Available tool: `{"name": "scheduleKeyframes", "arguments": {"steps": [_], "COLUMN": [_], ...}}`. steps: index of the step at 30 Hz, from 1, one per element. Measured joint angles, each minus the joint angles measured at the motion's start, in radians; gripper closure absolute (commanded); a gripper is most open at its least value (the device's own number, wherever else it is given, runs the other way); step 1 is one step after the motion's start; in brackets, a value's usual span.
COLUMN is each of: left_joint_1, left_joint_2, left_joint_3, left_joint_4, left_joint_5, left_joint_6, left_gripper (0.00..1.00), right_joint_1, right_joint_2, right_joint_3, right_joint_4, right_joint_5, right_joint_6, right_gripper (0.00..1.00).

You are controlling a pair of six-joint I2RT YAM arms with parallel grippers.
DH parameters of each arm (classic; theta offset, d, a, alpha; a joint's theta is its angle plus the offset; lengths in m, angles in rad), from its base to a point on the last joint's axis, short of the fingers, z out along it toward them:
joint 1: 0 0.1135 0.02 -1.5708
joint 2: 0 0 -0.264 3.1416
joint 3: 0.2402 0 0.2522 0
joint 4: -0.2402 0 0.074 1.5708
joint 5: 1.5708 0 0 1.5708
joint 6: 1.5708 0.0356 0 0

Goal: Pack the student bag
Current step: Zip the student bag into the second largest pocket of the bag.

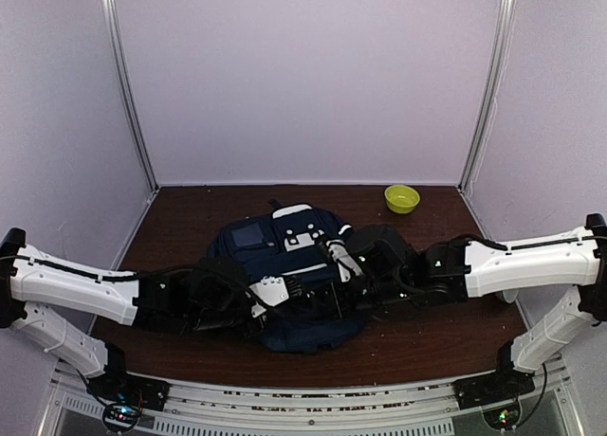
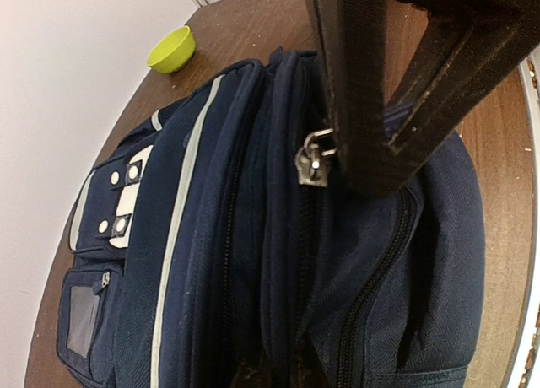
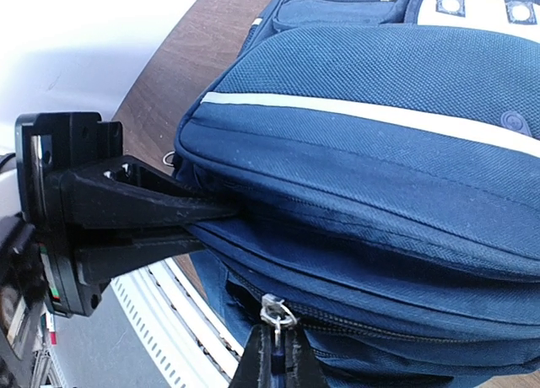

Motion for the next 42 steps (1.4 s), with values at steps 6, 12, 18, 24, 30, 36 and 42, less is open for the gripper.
{"name": "scheduleKeyframes", "arguments": {"steps": [6, 12, 18, 24, 30, 36, 42], "left_joint_1": [0.0, 0.001, 0.002, 0.004, 0.01, 0.013, 0.016], "left_joint_2": [-0.113, -0.259, -0.369, -0.533, -0.602, -0.626, -0.648], "left_joint_3": [-0.048, -0.101, -0.101, -0.101, -0.1, -0.095, -0.095], "left_joint_4": [-0.015, -0.082, -0.185, -0.274, -0.352, -0.397, -0.411], "left_joint_5": [-0.018, -0.033, -0.035, -0.024, 0.002, 0.024, 0.021], "left_joint_6": [0.0, -0.002, -0.021, -0.024, -0.031, -0.035, -0.039], "left_gripper": [1.0, 1.0, 1.0, 1.0, 1.0, 1.0, 0.87], "right_joint_1": [-0.037, -0.14, -0.242, -0.305, -0.359, -0.394, -0.419], "right_joint_2": [-0.046, -0.099, -0.092, 0.002, 0.163, 0.335, 0.386], "right_joint_3": [-0.028, -0.113, -0.14, -0.115, 0.027, 0.189, 0.266], "right_joint_4": [0.007, 0.024, 0.043, 0.118, 0.116, 0.056, 0.038], "right_joint_5": [0.0, -0.043, -0.093, -0.195, -0.31, -0.34, -0.363], "right_joint_6": [-0.021, -0.048, -0.094, -0.159, -0.243, -0.29, -0.291], "right_gripper": [1.0, 1.0, 1.0, 1.0, 1.0, 1.0, 0.63]}}
